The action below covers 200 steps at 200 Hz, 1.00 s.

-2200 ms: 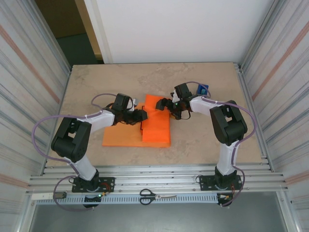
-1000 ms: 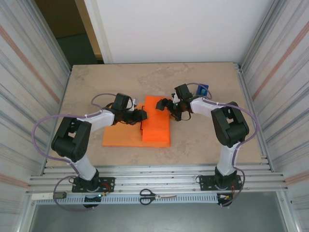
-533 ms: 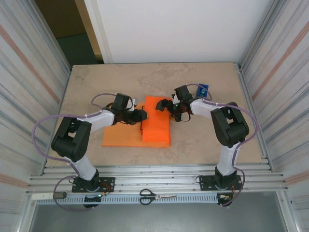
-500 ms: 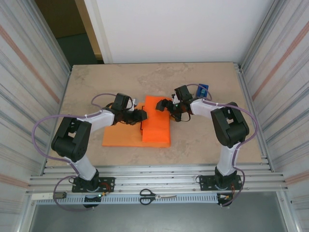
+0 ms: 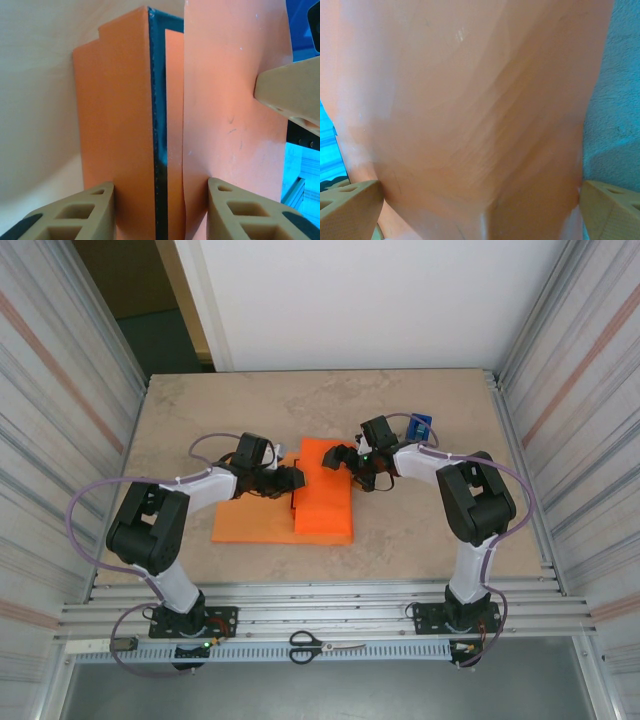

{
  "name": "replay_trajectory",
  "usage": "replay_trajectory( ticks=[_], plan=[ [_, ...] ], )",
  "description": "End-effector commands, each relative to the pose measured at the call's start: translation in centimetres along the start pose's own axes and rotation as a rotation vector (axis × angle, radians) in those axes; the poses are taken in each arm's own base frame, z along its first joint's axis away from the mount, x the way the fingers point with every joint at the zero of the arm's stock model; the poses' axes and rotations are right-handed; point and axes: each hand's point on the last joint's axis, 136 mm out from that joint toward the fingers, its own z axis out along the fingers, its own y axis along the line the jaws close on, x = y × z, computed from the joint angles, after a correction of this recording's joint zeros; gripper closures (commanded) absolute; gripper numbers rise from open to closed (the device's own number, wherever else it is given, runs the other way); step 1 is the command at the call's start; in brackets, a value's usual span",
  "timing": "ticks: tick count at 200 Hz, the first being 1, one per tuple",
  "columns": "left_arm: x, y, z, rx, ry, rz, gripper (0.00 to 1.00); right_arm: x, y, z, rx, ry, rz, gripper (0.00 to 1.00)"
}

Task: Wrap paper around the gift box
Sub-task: First fold the wrapping paper around the gift box.

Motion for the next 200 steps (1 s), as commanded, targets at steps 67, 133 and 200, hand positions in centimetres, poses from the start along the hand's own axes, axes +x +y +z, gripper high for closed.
replay_trajectory(
  ticks=[67, 133, 200],
  plan=[
    [5.1, 6.4, 1.7, -0.211, 0.15, -0.079, 0.6, -0.3, 4.2, -2.3, -0.08, -0.032, -0.037, 0.02],
    [5.0, 6.3, 1.7, -0.208, 0.15, -0.076, 0.6, 1.8, -0.6, 1.8, 0.077, 0.042, 0.02, 0.02],
    [2.9, 3.5, -0.1, -0.157, 0.112, -0.042, 0.49, 4.1, -6.3, 2.6, 0.233, 0.076, 0.052, 0.0]
  ],
)
